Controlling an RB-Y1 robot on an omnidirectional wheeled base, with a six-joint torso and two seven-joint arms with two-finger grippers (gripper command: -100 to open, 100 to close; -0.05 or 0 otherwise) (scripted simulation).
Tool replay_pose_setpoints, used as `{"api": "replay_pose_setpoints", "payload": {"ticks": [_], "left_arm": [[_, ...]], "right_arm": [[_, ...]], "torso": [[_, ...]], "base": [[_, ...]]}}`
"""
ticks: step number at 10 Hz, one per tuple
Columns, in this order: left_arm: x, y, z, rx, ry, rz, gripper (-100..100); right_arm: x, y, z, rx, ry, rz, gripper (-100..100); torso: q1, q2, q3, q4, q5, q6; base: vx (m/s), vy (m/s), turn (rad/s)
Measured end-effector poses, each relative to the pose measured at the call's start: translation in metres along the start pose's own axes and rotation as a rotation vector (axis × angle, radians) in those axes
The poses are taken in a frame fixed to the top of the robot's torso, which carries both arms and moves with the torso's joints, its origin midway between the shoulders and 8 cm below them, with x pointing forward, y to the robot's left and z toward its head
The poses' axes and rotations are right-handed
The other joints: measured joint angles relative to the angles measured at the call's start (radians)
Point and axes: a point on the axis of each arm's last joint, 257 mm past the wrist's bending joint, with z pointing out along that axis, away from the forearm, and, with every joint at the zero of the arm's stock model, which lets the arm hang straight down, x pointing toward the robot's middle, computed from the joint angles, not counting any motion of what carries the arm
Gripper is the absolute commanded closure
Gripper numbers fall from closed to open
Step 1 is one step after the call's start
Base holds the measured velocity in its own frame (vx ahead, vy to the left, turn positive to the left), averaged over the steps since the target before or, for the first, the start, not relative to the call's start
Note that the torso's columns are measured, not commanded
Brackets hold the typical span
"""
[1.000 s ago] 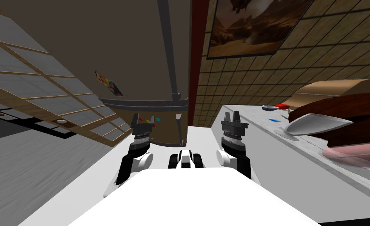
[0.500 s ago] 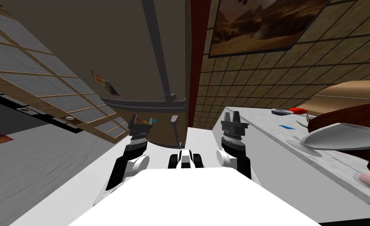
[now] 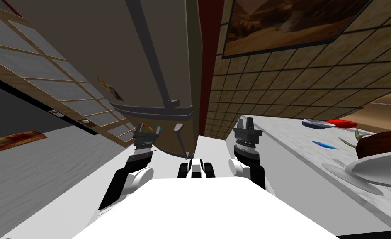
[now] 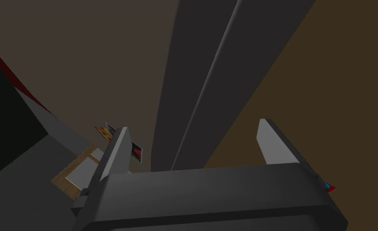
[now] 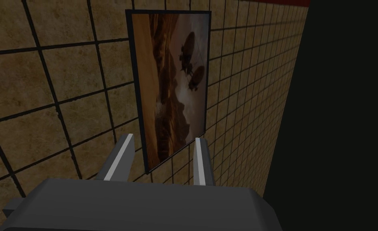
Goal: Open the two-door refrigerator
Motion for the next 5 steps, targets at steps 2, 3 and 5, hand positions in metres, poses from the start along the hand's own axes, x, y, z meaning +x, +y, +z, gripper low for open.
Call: {"api": "replay_pose_setpoints", "payload": {"ticks": [2, 3, 5], "left_arm": [[-0.012, 0.003, -0.004, -0.038, -0.037, -0.037, -100], [-0.019, 0.008, -0.005, -0.060, -0.057, -0.057, -100], [-0.029, 0.015, -0.012, -0.101, -0.098, -0.098, -100]], "right_arm": [[0.000, 0.000, 0.000, 0.000, 0.000, 0.000, 0], [0.000, 0.000, 0.000, 0.000, 0.000, 0.000, 0], [0.000, 0.000, 0.000, 0.000, 0.000, 0.000, 0]], "torso": [[0.000, 0.000, 0.000, 0.000, 0.000, 0.000], [0.001, 0.001, 0.001, 0.000, 0.000, 0.000], [-0.001, 0.001, 0.001, 0.000, 0.000, 0.000]], "base": [[0.065, -0.166, 0.152], [0.070, -0.171, 0.138], [0.052, -0.180, 0.132]]}}
